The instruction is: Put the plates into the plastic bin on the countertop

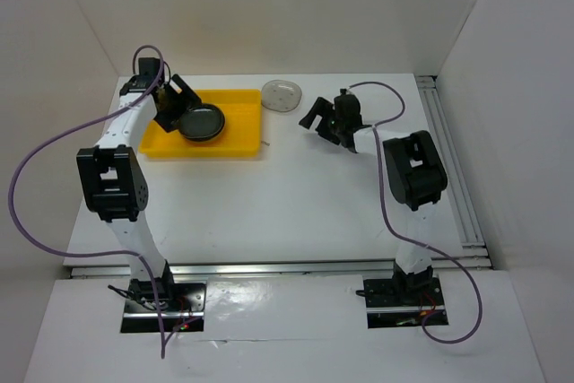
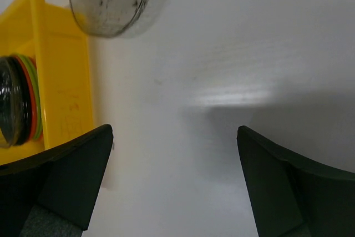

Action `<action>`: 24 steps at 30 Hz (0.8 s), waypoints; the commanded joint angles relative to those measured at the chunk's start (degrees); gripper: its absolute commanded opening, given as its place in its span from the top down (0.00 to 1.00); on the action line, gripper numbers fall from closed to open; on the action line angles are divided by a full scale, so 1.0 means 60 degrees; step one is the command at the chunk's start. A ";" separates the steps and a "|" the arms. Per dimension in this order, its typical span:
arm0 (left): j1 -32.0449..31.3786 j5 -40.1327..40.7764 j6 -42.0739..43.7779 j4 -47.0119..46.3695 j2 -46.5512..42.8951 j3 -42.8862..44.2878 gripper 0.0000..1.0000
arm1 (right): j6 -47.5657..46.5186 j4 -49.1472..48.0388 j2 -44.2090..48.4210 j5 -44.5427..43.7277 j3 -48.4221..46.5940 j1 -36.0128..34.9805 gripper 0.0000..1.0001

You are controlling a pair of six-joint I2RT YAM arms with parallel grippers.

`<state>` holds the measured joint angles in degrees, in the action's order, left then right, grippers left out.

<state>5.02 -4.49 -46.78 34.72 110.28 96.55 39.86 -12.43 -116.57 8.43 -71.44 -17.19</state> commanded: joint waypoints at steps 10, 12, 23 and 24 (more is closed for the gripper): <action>-0.0997 0.1891 0.0561 0.1362 -0.2075 0.0928 0.00 | 0.0022 0.1790 -0.4255 0.0440 -0.5914 0.0668 0.10; -0.0997 0.1979 0.0649 0.1508 -0.2237 0.1061 0.00 | 0.0125 0.2127 -0.4999 0.0441 -0.6605 0.0668 0.18; -0.0997 0.1730 0.0649 0.1743 -0.2121 0.1266 0.00 | 0.0667 0.2320 -0.6527 0.0572 -0.7605 0.0140 0.53; -0.0997 0.1614 0.0649 0.1743 -0.2120 0.1266 0.00 | 0.0667 0.2320 -0.6615 0.0573 -0.7823 0.0140 0.55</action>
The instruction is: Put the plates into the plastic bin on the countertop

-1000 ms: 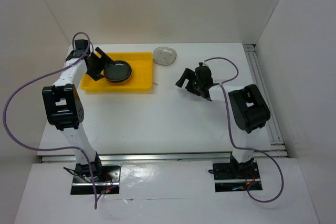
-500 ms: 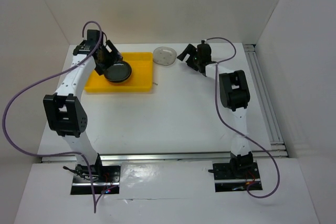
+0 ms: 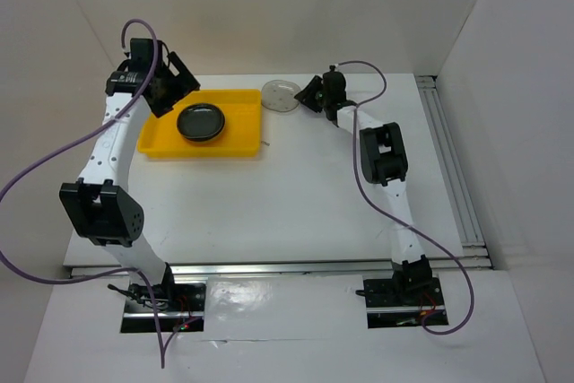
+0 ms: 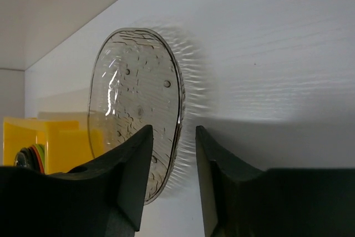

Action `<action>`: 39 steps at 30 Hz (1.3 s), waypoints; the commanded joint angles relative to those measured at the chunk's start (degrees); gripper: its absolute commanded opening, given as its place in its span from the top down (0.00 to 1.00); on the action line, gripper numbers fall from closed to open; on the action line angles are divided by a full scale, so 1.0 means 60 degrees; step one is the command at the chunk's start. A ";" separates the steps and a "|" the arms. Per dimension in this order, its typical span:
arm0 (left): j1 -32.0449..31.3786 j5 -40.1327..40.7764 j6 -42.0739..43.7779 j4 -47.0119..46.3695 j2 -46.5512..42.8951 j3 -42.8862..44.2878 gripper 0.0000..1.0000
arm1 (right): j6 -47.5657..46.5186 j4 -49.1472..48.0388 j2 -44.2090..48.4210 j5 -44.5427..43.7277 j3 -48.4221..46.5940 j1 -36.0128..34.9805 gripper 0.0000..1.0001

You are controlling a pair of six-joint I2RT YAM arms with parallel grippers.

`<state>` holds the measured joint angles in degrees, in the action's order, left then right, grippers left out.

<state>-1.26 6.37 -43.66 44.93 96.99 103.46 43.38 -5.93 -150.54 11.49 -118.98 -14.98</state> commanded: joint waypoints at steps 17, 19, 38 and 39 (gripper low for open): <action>-0.0595 -0.2652 0.1577 -0.1769 -0.0212 -0.0704 0.00 | 0.1167 0.1222 0.5163 -0.5529 0.6100 -0.0563 1.00; -0.0888 -0.3198 0.1827 -0.2227 -0.0403 -0.0938 0.00 | 0.0508 0.1472 0.6394 -0.6304 0.6425 -0.0900 1.00; -0.3847 -0.3613 0.3278 -0.2786 0.0621 -0.1086 0.11 | 0.0182 -0.0256 1.2785 -0.2384 1.1158 -0.2102 1.00; -0.3964 -0.3422 0.3278 -0.2786 0.0724 -0.1086 0.15 | 0.0183 -0.0256 1.2785 -0.2296 1.1158 -0.2102 1.00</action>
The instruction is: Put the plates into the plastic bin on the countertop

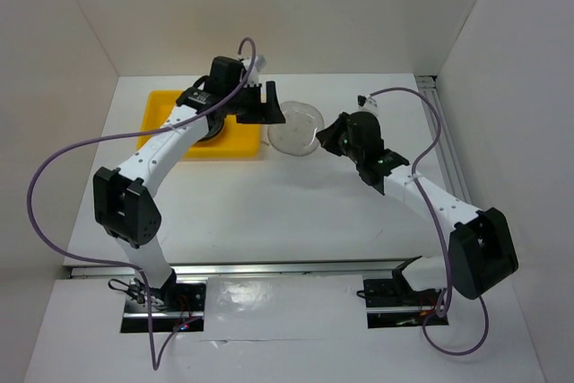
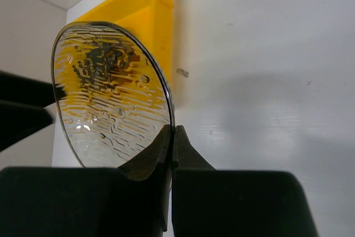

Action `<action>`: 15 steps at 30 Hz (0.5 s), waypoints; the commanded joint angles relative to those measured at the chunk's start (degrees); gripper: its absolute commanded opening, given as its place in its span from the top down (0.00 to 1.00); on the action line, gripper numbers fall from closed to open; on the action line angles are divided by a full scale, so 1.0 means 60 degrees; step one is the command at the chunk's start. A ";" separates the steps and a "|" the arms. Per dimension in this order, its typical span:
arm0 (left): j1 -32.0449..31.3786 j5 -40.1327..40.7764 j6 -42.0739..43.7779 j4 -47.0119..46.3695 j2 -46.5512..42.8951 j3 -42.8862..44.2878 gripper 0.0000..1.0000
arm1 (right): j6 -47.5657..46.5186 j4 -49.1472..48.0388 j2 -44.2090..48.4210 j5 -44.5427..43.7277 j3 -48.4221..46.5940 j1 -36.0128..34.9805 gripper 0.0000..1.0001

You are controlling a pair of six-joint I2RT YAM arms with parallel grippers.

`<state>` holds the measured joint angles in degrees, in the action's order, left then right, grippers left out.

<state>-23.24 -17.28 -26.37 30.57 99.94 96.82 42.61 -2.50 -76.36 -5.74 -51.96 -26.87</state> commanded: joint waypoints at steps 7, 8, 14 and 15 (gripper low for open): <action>-0.0900 0.2262 0.0499 -0.0114 0.0482 0.0109 0.70 | 0.0310 -0.0491 0.0832 0.0693 -0.0099 -0.0384 1.00; -0.0901 0.2467 0.0397 -0.0114 0.0482 0.0109 0.76 | 0.0310 -0.0404 0.0919 0.0606 -0.0099 -0.0384 1.00; -0.1077 0.4266 0.0075 0.0383 0.0277 0.0400 1.00 | 0.0033 -0.0082 0.1110 0.0313 0.0105 -0.0384 0.91; -0.1077 0.4605 -0.0013 0.0529 0.0277 0.0489 1.00 | 0.0032 -0.0081 0.1110 0.0312 0.0106 -0.0384 0.83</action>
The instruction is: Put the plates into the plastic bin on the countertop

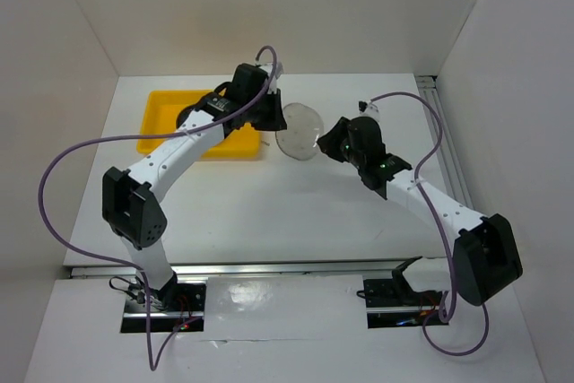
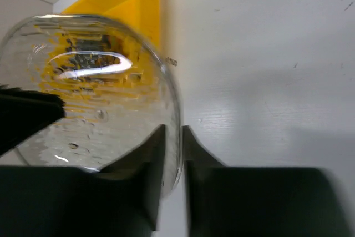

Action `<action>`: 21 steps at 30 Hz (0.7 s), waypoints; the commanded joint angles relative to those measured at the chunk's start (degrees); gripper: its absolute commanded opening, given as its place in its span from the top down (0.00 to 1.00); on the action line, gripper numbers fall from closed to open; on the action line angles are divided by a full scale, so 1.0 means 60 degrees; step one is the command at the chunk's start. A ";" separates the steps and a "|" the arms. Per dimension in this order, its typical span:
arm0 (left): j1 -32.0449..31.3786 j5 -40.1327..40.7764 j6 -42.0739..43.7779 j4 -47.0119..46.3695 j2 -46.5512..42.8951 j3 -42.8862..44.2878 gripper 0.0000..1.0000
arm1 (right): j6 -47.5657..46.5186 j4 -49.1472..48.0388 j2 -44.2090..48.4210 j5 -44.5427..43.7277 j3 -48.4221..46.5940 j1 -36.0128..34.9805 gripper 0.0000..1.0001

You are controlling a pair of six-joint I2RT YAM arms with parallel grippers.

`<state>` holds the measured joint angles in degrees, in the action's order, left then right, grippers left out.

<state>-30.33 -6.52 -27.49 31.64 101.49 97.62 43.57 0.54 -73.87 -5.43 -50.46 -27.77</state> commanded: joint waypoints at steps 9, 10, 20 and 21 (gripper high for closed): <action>0.3015 0.1779 -0.0838 0.0268 -0.0070 0.0488 1.00 | -0.0041 -0.0323 0.2217 0.0142 0.1947 0.0350 0.00; 0.3772 0.1370 -0.0839 0.0003 -0.0070 0.0386 1.00 | -0.0040 -0.0324 0.2421 0.0245 0.2153 0.0351 0.00; 0.7015 -0.3875 -0.1571 -0.2678 0.1656 -0.0773 1.00 | -0.0040 -0.0807 0.2819 0.1140 0.3795 0.0453 0.00; 0.7119 -0.4067 -0.1659 -0.2840 0.1818 -0.0773 1.00 | -0.0040 -0.0807 0.2819 0.1140 0.3911 0.0453 0.00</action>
<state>11.22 -18.70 -35.33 21.26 110.28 93.32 43.83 -0.38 -58.63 -0.03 -27.75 -25.21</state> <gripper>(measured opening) 0.207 0.999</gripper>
